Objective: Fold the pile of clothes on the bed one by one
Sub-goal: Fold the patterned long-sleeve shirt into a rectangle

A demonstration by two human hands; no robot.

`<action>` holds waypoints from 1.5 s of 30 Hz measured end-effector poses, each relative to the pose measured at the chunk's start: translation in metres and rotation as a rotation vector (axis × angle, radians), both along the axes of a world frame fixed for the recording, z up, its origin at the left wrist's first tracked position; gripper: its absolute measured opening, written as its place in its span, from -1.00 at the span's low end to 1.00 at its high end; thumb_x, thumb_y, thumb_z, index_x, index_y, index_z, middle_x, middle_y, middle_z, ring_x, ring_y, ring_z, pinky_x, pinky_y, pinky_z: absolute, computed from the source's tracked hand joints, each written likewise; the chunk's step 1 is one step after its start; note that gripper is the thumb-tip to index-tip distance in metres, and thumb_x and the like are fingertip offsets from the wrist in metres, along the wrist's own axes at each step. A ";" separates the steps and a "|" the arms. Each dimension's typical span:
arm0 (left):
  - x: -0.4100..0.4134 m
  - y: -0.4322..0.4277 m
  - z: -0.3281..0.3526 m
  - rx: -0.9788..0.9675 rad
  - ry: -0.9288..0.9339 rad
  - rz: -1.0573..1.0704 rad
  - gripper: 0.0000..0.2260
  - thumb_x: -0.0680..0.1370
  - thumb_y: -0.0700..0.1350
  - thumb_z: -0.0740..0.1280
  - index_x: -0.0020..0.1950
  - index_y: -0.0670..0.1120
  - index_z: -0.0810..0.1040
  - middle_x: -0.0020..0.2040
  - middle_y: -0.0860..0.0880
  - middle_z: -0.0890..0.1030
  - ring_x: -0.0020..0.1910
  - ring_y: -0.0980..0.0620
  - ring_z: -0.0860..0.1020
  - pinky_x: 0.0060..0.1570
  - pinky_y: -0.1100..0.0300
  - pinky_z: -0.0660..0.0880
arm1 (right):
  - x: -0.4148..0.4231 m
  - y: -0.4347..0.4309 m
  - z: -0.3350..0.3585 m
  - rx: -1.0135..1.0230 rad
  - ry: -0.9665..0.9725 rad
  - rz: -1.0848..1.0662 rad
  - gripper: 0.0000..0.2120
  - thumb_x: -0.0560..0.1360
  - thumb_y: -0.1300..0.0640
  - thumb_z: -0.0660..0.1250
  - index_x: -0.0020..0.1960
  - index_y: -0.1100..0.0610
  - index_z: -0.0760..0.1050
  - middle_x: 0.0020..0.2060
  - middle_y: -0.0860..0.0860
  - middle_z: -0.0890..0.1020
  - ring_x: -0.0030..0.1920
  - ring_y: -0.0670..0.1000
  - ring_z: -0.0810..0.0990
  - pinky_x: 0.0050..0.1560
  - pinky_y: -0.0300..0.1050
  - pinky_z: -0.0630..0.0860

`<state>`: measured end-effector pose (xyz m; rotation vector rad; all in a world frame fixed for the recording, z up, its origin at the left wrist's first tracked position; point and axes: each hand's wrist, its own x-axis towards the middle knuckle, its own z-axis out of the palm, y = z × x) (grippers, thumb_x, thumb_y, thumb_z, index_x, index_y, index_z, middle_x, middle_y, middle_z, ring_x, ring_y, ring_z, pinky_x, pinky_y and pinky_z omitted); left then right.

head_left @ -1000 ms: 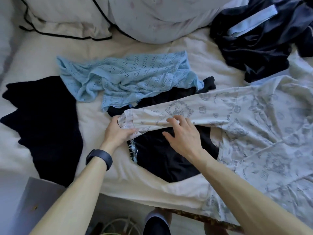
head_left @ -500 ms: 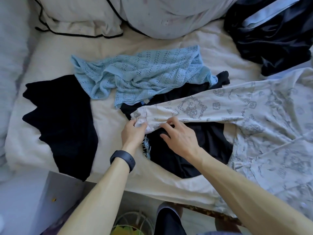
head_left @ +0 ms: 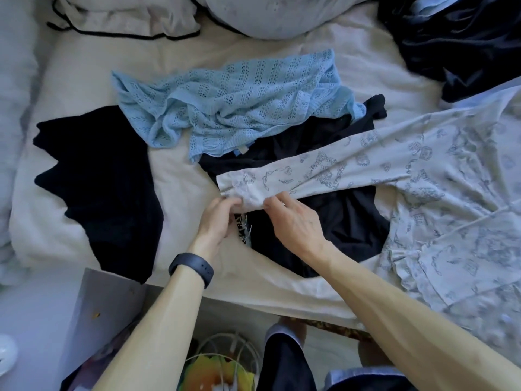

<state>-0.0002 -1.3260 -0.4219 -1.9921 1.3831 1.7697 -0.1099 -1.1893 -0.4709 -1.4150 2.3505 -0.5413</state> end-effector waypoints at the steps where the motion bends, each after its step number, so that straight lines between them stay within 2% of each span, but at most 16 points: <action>1: -0.003 -0.005 -0.002 0.010 0.009 0.016 -0.72 0.54 0.13 0.33 0.13 0.00 0.59 0.01 0.03 0.59 -0.03 0.02 0.52 -0.16 0.10 0.39 | 0.001 0.003 0.001 -0.001 -0.032 0.023 -0.82 0.54 0.25 0.37 0.11 0.07 0.52 -0.08 -0.02 0.55 -0.31 0.11 0.54 -0.53 -0.11 0.37; 4: -0.010 -0.013 -0.010 0.008 -0.012 -0.022 -0.65 0.49 0.24 0.40 0.07 0.00 0.61 0.02 0.05 0.63 0.01 0.00 0.59 -0.09 0.09 0.48 | 0.000 0.017 0.008 0.040 -0.093 0.099 -0.64 0.51 0.30 0.32 0.24 0.00 0.51 0.04 -0.03 0.57 -0.25 0.12 0.59 -0.49 -0.06 0.44; 7: -0.009 -0.011 -0.020 -0.159 -0.081 -0.130 -0.75 0.50 0.10 0.44 -0.13 -0.08 0.57 -0.21 0.03 0.60 -0.16 -0.03 0.56 -0.20 0.14 0.46 | -0.011 0.021 0.015 0.083 -0.155 0.035 -0.68 0.57 0.14 0.27 0.30 -0.03 0.51 0.15 -0.07 0.56 -0.19 0.11 0.64 -0.34 0.02 0.56; 10: -0.006 -0.002 -0.018 -0.393 -0.151 -0.247 -0.69 0.56 0.11 0.36 -0.09 -0.14 0.52 -0.21 0.01 0.58 -0.22 -0.02 0.51 -0.29 0.20 0.40 | -0.035 -0.009 0.022 0.062 -0.185 -0.092 -0.71 0.64 0.03 0.25 0.35 0.00 0.49 0.25 -0.03 0.51 -0.16 0.07 0.64 -0.19 -0.01 0.53; 14: -0.001 0.005 -0.020 -0.585 -0.135 -0.312 -0.66 0.61 0.14 0.29 -0.18 -0.09 0.37 -0.30 -0.03 0.50 -0.27 -0.07 0.48 -0.34 0.13 0.33 | -0.055 -0.076 0.021 0.235 -0.311 0.078 -0.52 0.64 -0.01 0.29 0.53 -0.05 0.32 0.41 0.01 0.43 0.18 0.06 0.58 0.06 -0.05 0.48; 17: -0.005 0.002 -0.017 -0.629 -0.069 -0.237 -0.66 0.63 0.12 0.28 -0.12 -0.15 0.39 -0.27 -0.08 0.53 -0.24 -0.09 0.50 -0.31 0.14 0.34 | -0.055 -0.109 0.014 0.345 -0.393 0.182 -0.66 0.61 0.07 0.32 0.37 0.05 0.52 0.22 0.07 0.61 0.20 0.12 0.58 0.17 -0.03 0.50; 20: -0.010 -0.009 -0.016 -0.572 -0.005 0.000 -0.65 0.60 0.19 0.30 0.06 -0.10 0.40 -0.19 -0.03 0.56 -0.17 -0.02 0.55 -0.23 0.10 0.33 | -0.061 -0.129 0.019 0.143 -0.397 -0.013 -0.82 0.59 0.14 0.34 0.15 0.13 0.63 0.06 0.11 0.64 0.07 0.16 0.61 0.06 0.00 0.52; 23: -0.015 -0.022 -0.013 -0.365 0.194 0.037 -0.42 0.42 0.37 0.41 0.15 -0.07 0.49 -0.09 0.06 0.66 -0.15 0.12 0.62 -0.15 0.15 0.53 | -0.069 -0.143 0.034 -0.038 -0.432 -0.140 -0.84 0.58 0.17 0.36 0.13 0.13 0.64 -0.03 0.01 0.58 -0.02 0.03 0.58 0.05 -0.09 0.49; 26: -0.025 -0.033 -0.011 -0.210 0.355 -0.101 -0.71 0.44 0.17 0.51 -0.02 -0.01 0.64 -0.29 0.18 0.67 -0.37 0.26 0.57 -0.36 0.34 0.47 | -0.087 -0.146 0.049 -0.007 -0.411 -0.131 -0.83 0.58 0.12 0.37 0.14 0.07 0.65 0.00 -0.01 0.67 -0.01 0.00 0.62 -0.01 -0.15 0.47; 29: -0.033 -0.049 -0.003 -0.261 0.366 -0.086 -0.81 0.43 0.07 0.54 -0.19 -0.03 0.68 -0.23 0.08 0.70 -0.23 0.09 0.66 -0.12 0.18 0.59 | -0.112 -0.132 0.068 0.039 -0.488 -0.157 -0.88 0.55 0.05 0.40 0.07 -0.01 0.64 -0.11 -0.09 0.67 -0.13 -0.04 0.65 -0.09 -0.19 0.45; 30: -0.035 -0.052 0.001 -0.279 0.361 -0.053 -0.77 0.38 0.11 0.54 -0.18 -0.04 0.71 -0.13 0.01 0.73 -0.09 -0.02 0.69 0.05 0.03 0.61 | -0.118 -0.123 0.077 0.023 -0.573 -0.181 -0.92 0.53 0.05 0.43 0.03 -0.03 0.63 -0.16 -0.10 0.66 -0.17 -0.04 0.68 -0.12 -0.22 0.47; 32: -0.042 -0.047 0.018 -0.319 0.379 -0.020 -0.77 0.36 0.08 0.49 -0.15 -0.06 0.72 -0.07 -0.03 0.73 0.00 -0.09 0.68 0.11 -0.06 0.60 | -0.129 -0.099 0.095 -0.058 -0.744 -0.236 -0.92 0.51 0.11 0.47 -0.05 -0.05 0.61 -0.22 -0.07 0.66 -0.22 -0.02 0.71 -0.16 -0.26 0.52; 35: -0.069 -0.003 0.063 -0.333 0.533 -0.113 -0.86 0.41 -0.05 0.47 -0.19 -0.12 0.68 -0.21 0.06 0.68 -0.12 0.05 0.65 -0.01 0.13 0.60 | -0.144 -0.042 0.122 -0.236 -0.912 -0.379 -0.88 0.53 0.28 0.39 -0.07 0.07 0.60 -0.24 -0.02 0.69 -0.17 0.01 0.72 -0.06 -0.12 0.60; 37: -0.097 0.045 0.099 -0.338 0.604 -0.220 -0.86 0.37 -0.06 0.42 -0.40 0.05 0.57 -0.39 0.19 0.54 -0.32 0.16 0.51 -0.23 0.31 0.45 | -0.156 0.014 0.140 -0.372 -1.004 -0.499 -0.92 0.48 0.31 0.36 -0.10 0.16 0.57 -0.25 -0.01 0.68 -0.12 0.02 0.68 0.03 -0.06 0.59; 41: -0.167 0.161 0.134 -0.251 0.699 -0.496 -0.79 0.36 0.01 0.41 -0.40 0.02 0.44 -0.44 0.18 0.40 -0.39 0.14 0.36 -0.32 0.17 0.31 | -0.189 0.160 0.170 -0.558 -0.974 -0.767 -0.86 0.34 0.28 0.29 -0.20 0.13 0.60 -0.28 0.04 0.62 -0.15 0.04 0.60 0.01 -0.11 0.59; 45: -0.234 0.307 0.142 -0.287 0.654 -0.895 -0.76 0.43 -0.02 0.37 -0.36 0.06 0.36 -0.38 0.09 0.43 -0.30 0.04 0.43 -0.30 0.15 0.32 | -0.225 0.319 0.174 -0.556 -0.908 -0.994 -0.56 0.43 0.49 0.20 -0.35 0.04 0.64 -0.43 -0.08 0.61 -0.33 -0.14 0.58 -0.21 -0.36 0.52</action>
